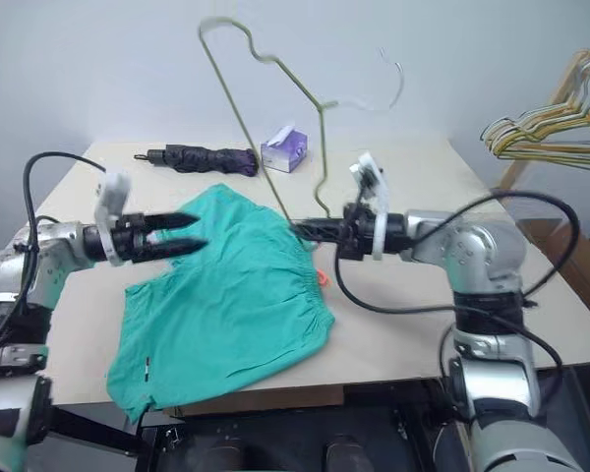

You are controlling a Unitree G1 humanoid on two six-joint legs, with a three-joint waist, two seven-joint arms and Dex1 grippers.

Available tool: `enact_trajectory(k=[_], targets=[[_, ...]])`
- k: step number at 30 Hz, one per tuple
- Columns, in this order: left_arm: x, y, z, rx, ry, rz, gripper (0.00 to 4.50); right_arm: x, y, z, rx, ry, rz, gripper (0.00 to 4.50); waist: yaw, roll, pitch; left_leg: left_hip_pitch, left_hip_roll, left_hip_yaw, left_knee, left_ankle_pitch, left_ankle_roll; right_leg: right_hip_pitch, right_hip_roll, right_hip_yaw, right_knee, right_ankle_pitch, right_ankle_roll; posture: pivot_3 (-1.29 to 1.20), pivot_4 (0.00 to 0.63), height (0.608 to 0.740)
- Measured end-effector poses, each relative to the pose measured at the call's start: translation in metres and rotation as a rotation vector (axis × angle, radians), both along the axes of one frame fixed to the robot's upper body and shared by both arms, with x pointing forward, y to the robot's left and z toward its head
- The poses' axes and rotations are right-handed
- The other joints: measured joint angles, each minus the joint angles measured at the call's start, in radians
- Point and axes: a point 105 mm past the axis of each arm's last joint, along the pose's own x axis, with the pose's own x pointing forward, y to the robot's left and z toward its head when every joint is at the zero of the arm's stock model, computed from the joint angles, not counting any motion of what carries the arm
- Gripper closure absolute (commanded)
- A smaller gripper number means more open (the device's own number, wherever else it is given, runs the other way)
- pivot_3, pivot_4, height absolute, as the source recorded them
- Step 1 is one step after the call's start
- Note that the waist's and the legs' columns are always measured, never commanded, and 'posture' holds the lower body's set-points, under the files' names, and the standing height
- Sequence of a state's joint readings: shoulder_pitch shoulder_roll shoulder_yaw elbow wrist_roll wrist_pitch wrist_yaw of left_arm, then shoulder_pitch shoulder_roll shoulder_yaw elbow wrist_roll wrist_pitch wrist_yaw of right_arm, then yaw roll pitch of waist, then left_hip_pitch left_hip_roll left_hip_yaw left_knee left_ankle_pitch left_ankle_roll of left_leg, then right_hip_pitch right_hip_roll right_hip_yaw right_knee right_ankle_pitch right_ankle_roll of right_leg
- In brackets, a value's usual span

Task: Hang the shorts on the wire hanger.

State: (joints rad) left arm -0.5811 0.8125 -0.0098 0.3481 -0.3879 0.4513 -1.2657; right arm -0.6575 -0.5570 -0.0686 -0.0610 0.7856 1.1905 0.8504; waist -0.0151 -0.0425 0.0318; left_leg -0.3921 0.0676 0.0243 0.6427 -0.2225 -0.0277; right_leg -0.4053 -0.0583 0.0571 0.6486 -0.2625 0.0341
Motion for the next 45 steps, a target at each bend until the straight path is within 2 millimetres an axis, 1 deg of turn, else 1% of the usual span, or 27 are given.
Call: enact_trajectory(k=[1, 3, 6, 8, 10, 13, 17, 20, 24, 28, 30, 33, 39, 42, 45], targets=[[-0.003, 0.004, -0.011, 0.054, 0.011, 0.003, 0.03, -0.002, -0.010, -0.015, -0.048, 0.036, -0.027, 4.50, 0.004, 0.000, 0.000, -0.002, 0.000, 0.000, 0.001, 0.000, 0.000, -0.002, 0.000, 0.000, 0.000, 0.000, 0.000, 0.03, 0.000, 0.740], [-0.008, 0.004, -0.021, 0.086, 0.021, -0.016, 0.03, -0.012, -0.025, -0.035, -0.135, 0.136, -0.026, 4.50, 0.005, 0.002, 0.001, -0.005, 0.000, 0.000, 0.003, 0.000, 0.000, -0.004, -0.001, 0.000, 0.001, 0.000, 0.000, 0.03, 0.000, 0.740], [-0.014, -0.007, -0.018, 0.121, -0.016, -0.081, 0.03, -0.017, -0.049, -0.046, -0.203, 0.261, -0.065, 4.50, 0.003, 0.002, 0.001, -0.005, 0.000, 0.000, 0.003, 0.000, 0.000, -0.004, 0.000, -0.001, 0.001, 0.001, 0.000, 0.02, 0.000, 0.740], [-0.018, -0.015, -0.016, 0.157, -0.045, -0.131, 0.03, -0.026, -0.066, -0.057, -0.240, 0.355, -0.065, 4.50, 0.004, 0.002, 0.001, -0.004, 0.000, 0.000, 0.003, 0.000, 0.000, -0.003, 0.000, 0.000, 0.000, 0.001, 0.000, 0.02, 0.000, 0.740], [-0.021, -0.018, -0.019, 0.185, -0.043, -0.151, 0.03, -0.038, -0.081, -0.070, -0.249, 0.493, -0.057, 4.50, 0.002, 0.002, 0.001, -0.004, 0.000, 0.000, 0.003, 0.000, 0.001, -0.002, 0.000, 0.000, 0.000, 0.001, 0.000, 0.02, 0.000, 0.740], [-0.022, -0.024, -0.023, 0.198, -0.039, -0.166, 0.03, -0.047, -0.092, -0.078, -0.218, 0.626, -0.040, 4.50, -0.006, 0.002, 0.001, -0.002, 0.000, 0.000, 0.003, 0.000, 0.001, -0.002, 0.000, 0.001, 0.001, 0.001, 0.000, 0.02, 0.000, 0.740], [-0.022, -0.030, -0.019, 0.201, -0.061, -0.186, 0.03, -0.047, -0.103, -0.084, -0.210, 0.720, -0.062, 4.50, -0.011, 0.002, 0.001, 0.000, 0.000, 0.000, 0.003, 0.000, 0.001, 0.000, 0.001, 0.001, 0.001, 0.001, 0.000, 0.03, 0.000, 0.740], [-0.024, -0.036, -0.012, 0.205, -0.091, -0.210, 0.03, -0.051, -0.108, -0.091, -0.225, 0.766, -0.059, 4.50, -0.005, 0.002, 0.001, 0.000, 0.000, 0.000, 0.003, 0.000, 0.001, 0.000, 0.000, 0.001, 0.001, 0.000, 0.001, 0.04, 0.000, 0.740], [-0.024, -0.037, -0.011, 0.207, -0.098, -0.215, 0.03, -0.051, -0.116, -0.105, -0.281, 0.773, -0.075, 4.50, 0.000, 0.002, 0.001, 0.000, 0.000, 0.000, 0.003, 0.000, 0.001, 0.000, 0.000, 0.001, 0.001, 0.000, 0.001, 0.04, 0.000, 0.740], [-0.024, -0.037, -0.011, 0.206, -0.100, -0.209, 0.03, -0.050, -0.108, -0.114, -0.277, 0.776, -0.042, 4.50, -0.001, 0.002, 0.001, 0.000, 0.000, 0.000, 0.003, 0.000, 0.001, 0.000, 0.001, 0.001, 0.001, 0.001, 0.001, 0.05, 0.000, 0.740], [-0.024, -0.037, -0.011, 0.205, -0.101, -0.208, 0.03, -0.050, -0.104, -0.115, -0.263, 0.778, -0.028, 4.50, 0.001, 0.002, 0.001, 0.000, 0.000, 0.000, 0.003, 0.000, 0.001, 0.000, 0.001, 0.001, 0.001, 0.001, 0.001, 0.05, 0.000, 0.740], [-0.024, -0.037, -0.011, 0.204, -0.100, -0.208, 0.03, -0.049, -0.103, -0.113, -0.248, 0.778, -0.022, 4.50, 0.003, 0.002, 0.001, 0.000, 0.000, 0.000, 0.003, 0.000, 0.001, 0.000, 0.000, 0.001, 0.001, 0.001, 0.001, 0.05, 0.000, 0.740], [-0.023, -0.037, -0.009, 0.172, -0.101, -0.207, 0.03, -0.049, -0.100, -0.102, -0.195, 0.740, 0.046, 4.50, 0.004, 0.002, 0.001, 0.000, 0.000, 0.000, 0.004, 0.000, 0.001, 0.001, 0.001, 0.001, 0.001, 0.001, 0.001, 0.05, 0.000, 0.740], [-0.021, -0.036, -0.005, 0.157, -0.111, -0.198, 0.03, -0.052, -0.100, -0.096, -0.210, 0.711, 0.093, 4.50, 0.005, 0.002, 0.001, 0.001, 0.000, 0.000, 0.004, 0.000, 0.001, 0.001, 0.001, 0.001, 0.001, 0.001, 0.001, 0.06, 0.000, 0.740], [-0.019, -0.035, -0.004, 0.157, -0.122, -0.198, 0.03, -0.054, -0.098, -0.104, -0.264, 0.722, 0.117, 4.50, 0.002, 0.002, 0.001, 0.001, 0.000, 0.001, 0.004, 0.000, 0.001, 0.001, 0.001, 0.001, 0.001, 0.001, 0.001, 0.07, 0.000, 0.740]])
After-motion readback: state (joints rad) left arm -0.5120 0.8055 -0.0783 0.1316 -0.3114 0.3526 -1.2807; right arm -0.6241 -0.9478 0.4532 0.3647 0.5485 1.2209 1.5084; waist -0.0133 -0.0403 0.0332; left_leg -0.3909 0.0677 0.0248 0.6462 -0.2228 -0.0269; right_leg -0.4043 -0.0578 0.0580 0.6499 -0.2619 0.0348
